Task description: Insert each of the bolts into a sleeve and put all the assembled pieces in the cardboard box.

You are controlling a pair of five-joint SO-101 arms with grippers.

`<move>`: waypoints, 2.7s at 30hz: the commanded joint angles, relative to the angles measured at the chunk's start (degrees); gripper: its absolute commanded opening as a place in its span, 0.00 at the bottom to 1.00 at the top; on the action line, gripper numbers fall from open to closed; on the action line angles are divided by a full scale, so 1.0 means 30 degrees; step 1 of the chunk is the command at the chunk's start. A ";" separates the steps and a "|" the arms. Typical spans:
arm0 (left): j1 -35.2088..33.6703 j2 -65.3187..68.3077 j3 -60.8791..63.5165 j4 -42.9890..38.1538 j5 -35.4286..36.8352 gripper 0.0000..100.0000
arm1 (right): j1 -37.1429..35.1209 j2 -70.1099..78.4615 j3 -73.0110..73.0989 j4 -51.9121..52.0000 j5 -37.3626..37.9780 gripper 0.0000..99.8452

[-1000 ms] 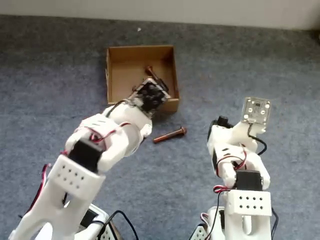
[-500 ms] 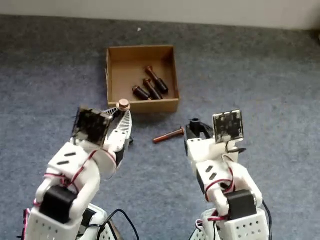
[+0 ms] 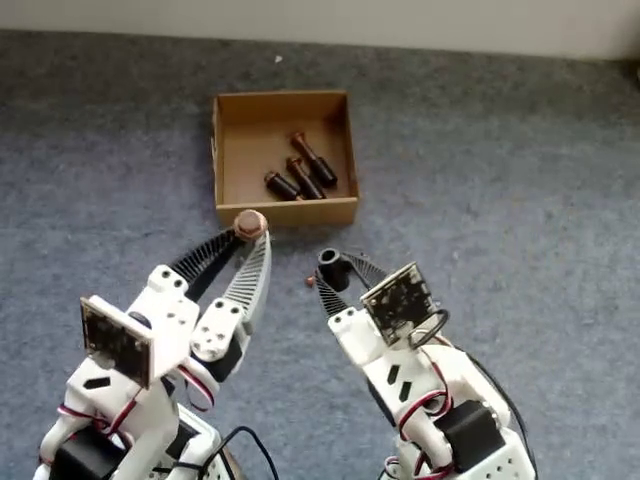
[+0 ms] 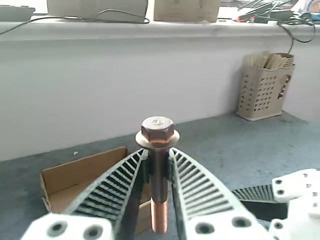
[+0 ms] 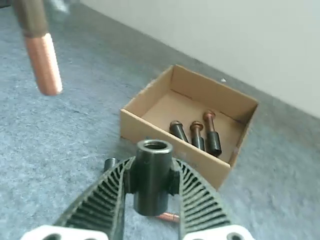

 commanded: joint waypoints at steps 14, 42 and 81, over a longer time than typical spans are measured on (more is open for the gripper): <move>0.1363 -0.0190 0.0044 -0.0615 0.1641 0.00 | -0.2330 -0.2388 0.4703 -0.8308 0.1407 0.01; 0.0337 -0.0220 0.2740 -0.3692 0.1700 0.00 | -0.3004 -0.2505 0.4674 -0.8249 0.1319 0.01; 0.0220 -0.0249 0.3150 -0.2022 0.1612 0.00 | -0.2154 -0.2564 0.3121 -0.7429 0.1289 0.01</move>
